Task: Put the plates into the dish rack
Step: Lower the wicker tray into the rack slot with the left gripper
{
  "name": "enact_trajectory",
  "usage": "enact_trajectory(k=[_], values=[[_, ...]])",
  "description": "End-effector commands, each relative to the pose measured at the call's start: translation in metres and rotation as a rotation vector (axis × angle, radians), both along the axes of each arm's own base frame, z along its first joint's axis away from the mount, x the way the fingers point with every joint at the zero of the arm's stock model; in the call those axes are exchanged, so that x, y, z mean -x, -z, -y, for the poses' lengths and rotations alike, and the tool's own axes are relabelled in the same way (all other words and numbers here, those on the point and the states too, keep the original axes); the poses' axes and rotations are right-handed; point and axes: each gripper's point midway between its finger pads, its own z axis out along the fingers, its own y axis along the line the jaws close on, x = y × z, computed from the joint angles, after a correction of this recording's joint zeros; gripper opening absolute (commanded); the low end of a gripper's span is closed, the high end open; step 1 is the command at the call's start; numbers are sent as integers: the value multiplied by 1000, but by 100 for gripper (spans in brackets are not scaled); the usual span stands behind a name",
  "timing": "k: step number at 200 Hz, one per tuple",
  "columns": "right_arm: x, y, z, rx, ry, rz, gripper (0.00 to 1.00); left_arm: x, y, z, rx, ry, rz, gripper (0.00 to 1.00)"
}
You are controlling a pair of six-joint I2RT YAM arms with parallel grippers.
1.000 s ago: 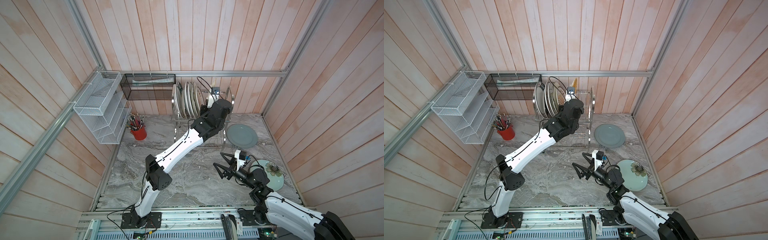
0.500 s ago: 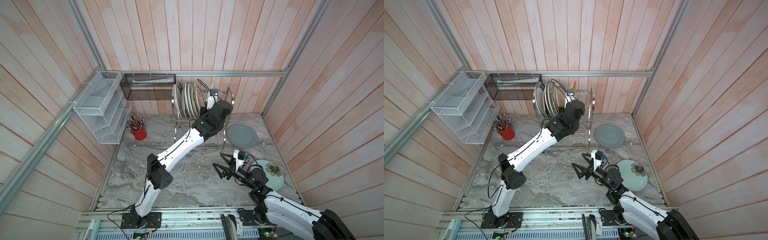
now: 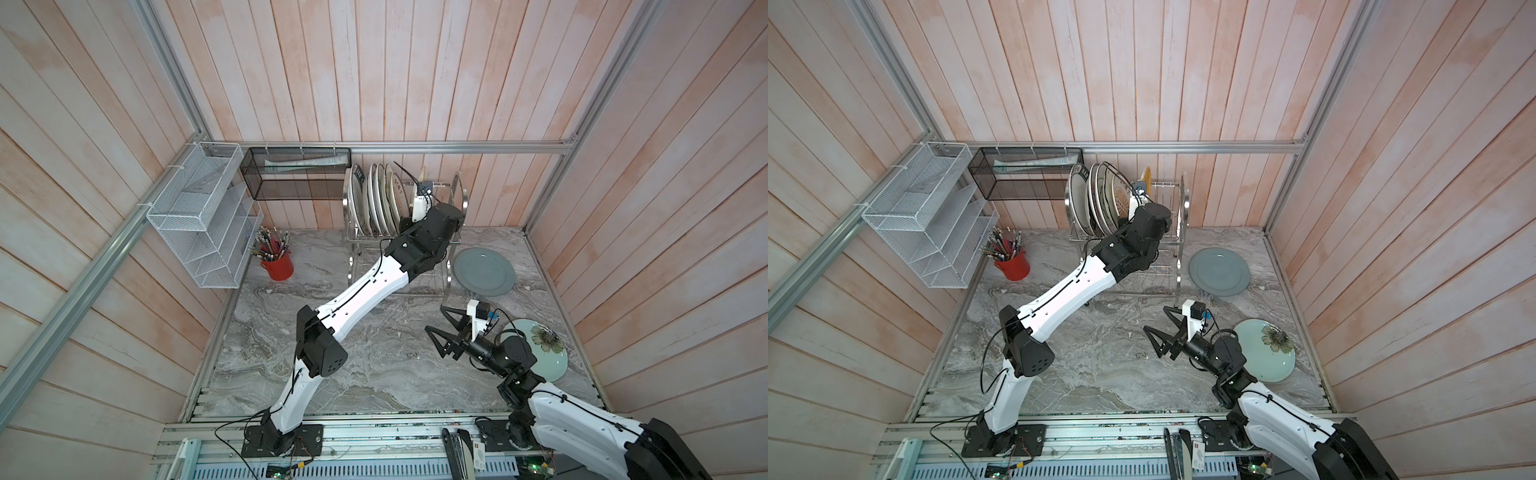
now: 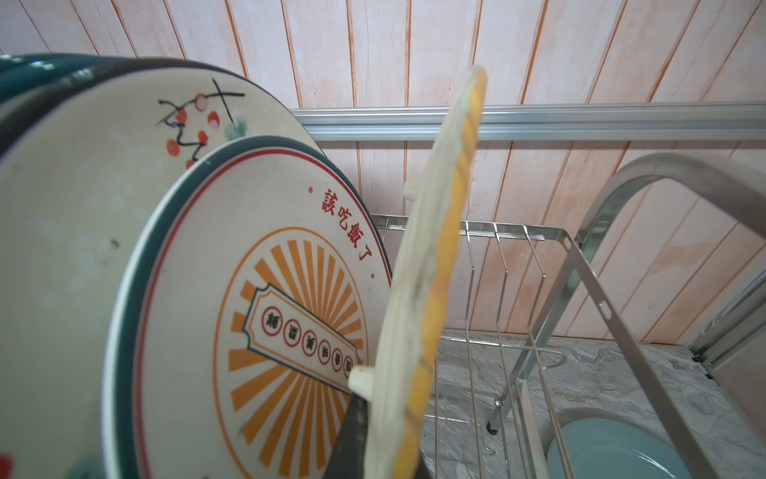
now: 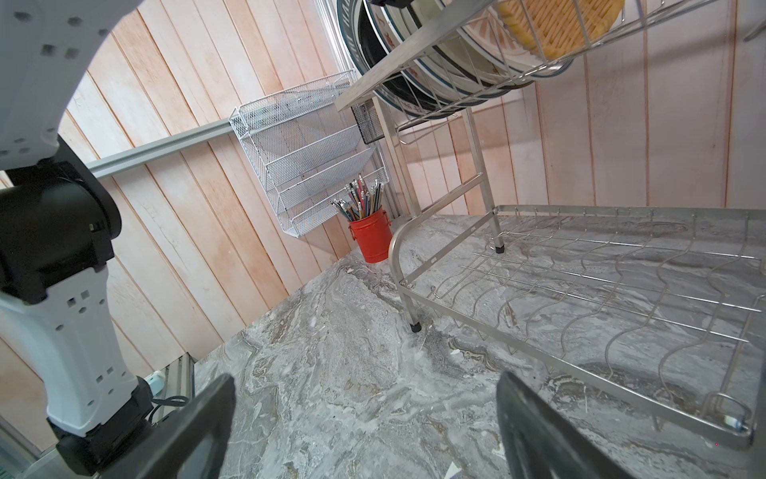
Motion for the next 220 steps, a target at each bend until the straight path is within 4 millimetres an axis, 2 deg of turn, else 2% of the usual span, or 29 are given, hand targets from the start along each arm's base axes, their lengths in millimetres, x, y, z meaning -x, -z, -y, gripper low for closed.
enact_trajectory(k=[1, 49, 72, 130, 220], values=[[0, -9, -2, -23, -6, 14, 98, -3, -9, -13, 75, -46, 32, 0], [0, -9, -1, -23, -4, 15, 98, 16, -41, -25, 146, -56, 113, 0], [0, -9, -2, -23, -5, 14, 98, 22, -49, -26, 143, -65, 133, 0], [0, -7, -2, -18, -6, 9, 98, 22, -45, -21, 127, -67, 129, 0], [0, -9, -2, -22, -5, 13, 98, 9, -22, -16, 108, -66, 76, 0]])
